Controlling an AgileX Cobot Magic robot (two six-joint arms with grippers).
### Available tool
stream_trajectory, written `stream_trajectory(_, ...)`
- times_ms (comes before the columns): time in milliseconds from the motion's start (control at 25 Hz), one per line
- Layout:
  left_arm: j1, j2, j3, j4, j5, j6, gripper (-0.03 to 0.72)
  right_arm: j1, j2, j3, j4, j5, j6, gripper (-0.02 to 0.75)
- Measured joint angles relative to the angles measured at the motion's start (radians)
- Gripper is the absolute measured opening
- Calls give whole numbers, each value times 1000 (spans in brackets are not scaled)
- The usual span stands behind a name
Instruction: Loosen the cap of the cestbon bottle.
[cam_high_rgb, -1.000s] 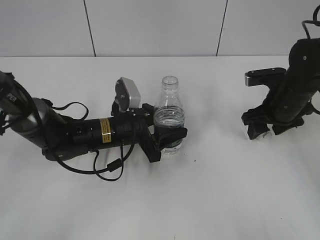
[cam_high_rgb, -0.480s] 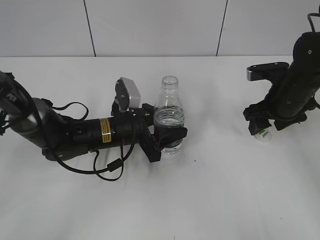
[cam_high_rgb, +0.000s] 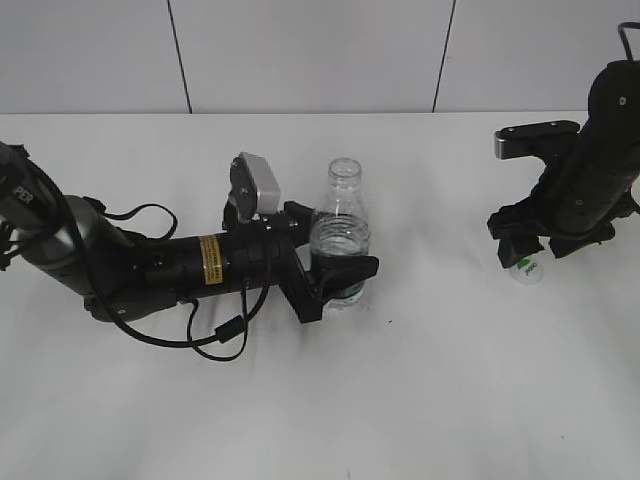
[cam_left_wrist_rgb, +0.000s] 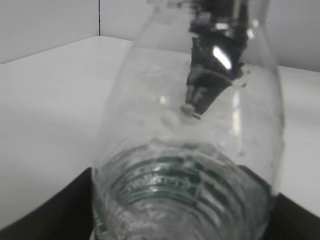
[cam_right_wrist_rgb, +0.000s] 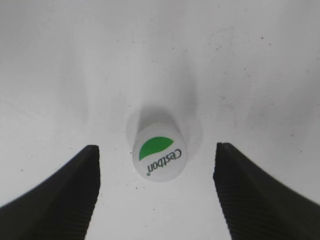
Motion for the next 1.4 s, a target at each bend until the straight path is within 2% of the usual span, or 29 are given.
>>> stream_trajectory(200,0,0,0,-4,-4,0,522,0,0,0,-1,0,-10,544)
stream_trajectory(680,0,-66,2,-2,-7,-6,527,0,0,0,-1,3,-16,545)
stream_trajectory(1400,0,-232,6,46,-10,-223,527,0,0,0,-1,4,-19,545)
